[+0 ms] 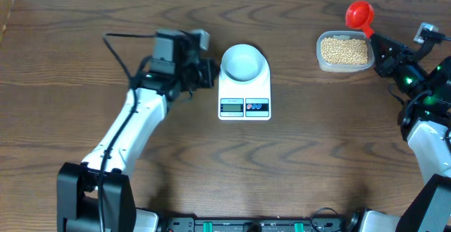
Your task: Scoop item into bowl and weigh 50g on scale
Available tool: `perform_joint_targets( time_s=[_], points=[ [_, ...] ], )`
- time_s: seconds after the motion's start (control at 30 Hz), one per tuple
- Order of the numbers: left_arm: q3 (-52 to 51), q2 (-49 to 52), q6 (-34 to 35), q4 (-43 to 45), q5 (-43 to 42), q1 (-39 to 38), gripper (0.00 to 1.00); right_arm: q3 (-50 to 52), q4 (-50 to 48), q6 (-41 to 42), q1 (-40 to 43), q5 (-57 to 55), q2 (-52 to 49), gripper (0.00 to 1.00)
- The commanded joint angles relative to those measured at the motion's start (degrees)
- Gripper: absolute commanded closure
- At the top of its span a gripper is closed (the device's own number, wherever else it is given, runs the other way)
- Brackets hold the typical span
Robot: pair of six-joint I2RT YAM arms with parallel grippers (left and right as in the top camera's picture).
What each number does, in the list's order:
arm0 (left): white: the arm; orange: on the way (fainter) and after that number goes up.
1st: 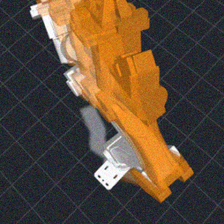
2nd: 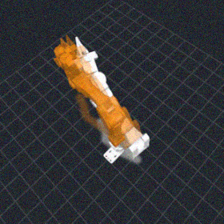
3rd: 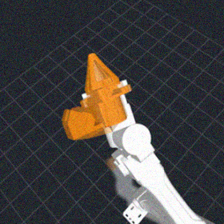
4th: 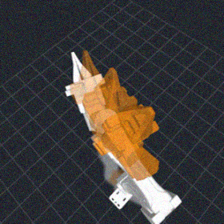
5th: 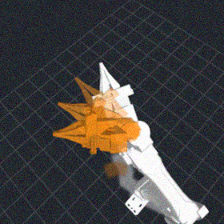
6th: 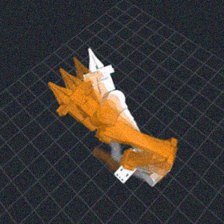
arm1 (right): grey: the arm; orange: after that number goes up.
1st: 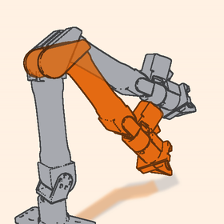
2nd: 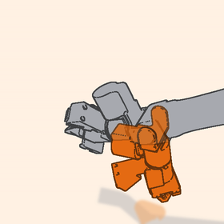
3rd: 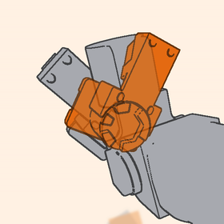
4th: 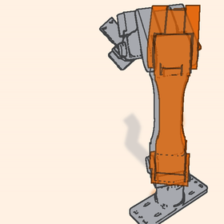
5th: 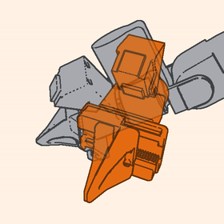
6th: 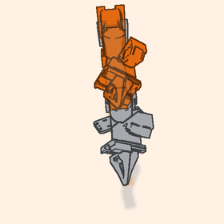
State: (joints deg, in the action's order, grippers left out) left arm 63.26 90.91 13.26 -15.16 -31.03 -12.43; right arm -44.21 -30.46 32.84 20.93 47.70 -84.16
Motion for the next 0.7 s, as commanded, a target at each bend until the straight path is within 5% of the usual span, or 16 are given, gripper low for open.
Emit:
perform_joint_targets(
  time_s=[0.0, 0.23, 0.67],
  points=[
    [0.63, 0.26, -5.49, -6.67, 4.26, -7.04, 0.93, -0.90, 0.04, -1.57, 0.07, -1.07, 0.79, 0.99],
    [0.63, 1.75, -11.82, -7.96, 27.21, -20.09, 0.93, -0.90, 0.07, -3.15, 0.07, -2.51, 0.79, 0.99],
    [0.63, 12.55, -12.44, -3.08, 27.17, -22.43, 0.93, -0.90, 0.42, -3.13, 0.02, -3.87, 0.79, 0.99]
  ],
)
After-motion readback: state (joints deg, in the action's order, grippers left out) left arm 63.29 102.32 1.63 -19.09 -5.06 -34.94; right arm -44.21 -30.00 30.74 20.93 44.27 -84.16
